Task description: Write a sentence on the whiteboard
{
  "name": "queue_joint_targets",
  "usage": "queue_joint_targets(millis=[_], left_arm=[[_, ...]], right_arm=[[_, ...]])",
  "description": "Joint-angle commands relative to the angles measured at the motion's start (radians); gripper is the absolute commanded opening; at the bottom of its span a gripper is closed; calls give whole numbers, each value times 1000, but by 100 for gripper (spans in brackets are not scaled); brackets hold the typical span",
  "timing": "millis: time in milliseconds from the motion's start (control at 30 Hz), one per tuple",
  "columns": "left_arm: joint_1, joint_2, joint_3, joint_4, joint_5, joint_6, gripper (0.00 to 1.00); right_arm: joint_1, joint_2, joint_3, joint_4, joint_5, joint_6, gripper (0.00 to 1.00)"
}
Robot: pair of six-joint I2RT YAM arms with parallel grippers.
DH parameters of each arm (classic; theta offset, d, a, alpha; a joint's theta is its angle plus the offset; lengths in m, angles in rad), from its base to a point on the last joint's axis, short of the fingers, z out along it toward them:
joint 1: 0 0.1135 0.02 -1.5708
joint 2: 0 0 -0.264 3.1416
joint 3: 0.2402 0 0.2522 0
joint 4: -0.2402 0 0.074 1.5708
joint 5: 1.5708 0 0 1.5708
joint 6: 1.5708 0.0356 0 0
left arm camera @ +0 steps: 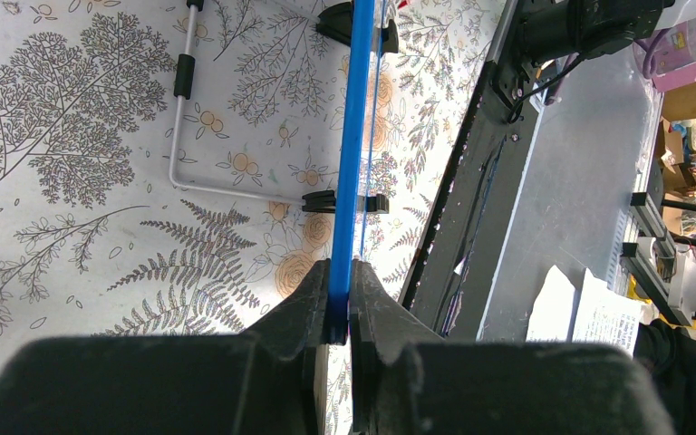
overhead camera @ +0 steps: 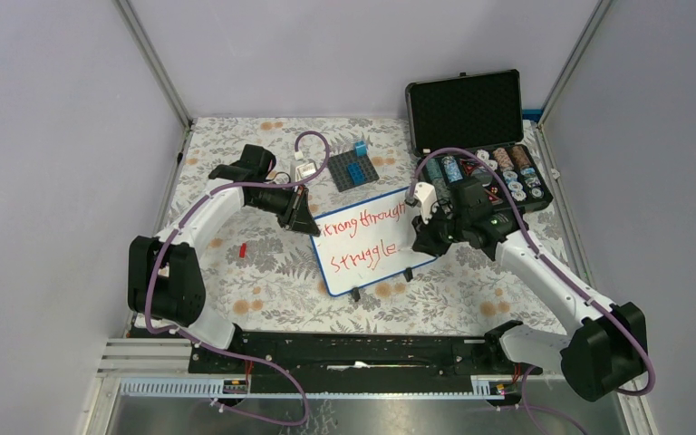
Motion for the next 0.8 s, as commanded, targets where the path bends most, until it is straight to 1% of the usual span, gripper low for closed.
queue_joint_targets(millis=[0,433,767], left_arm=[[-12,14,25,30,-63,41,0],[-12,7,18,31,-66,45,0],[-12,0,9,30,-69,51,0]], right_arm=[[-30,-8,38,39,43,30,0],[-42,12,44,86,56,59,0],[-42,40,55,116,9,82,0]])
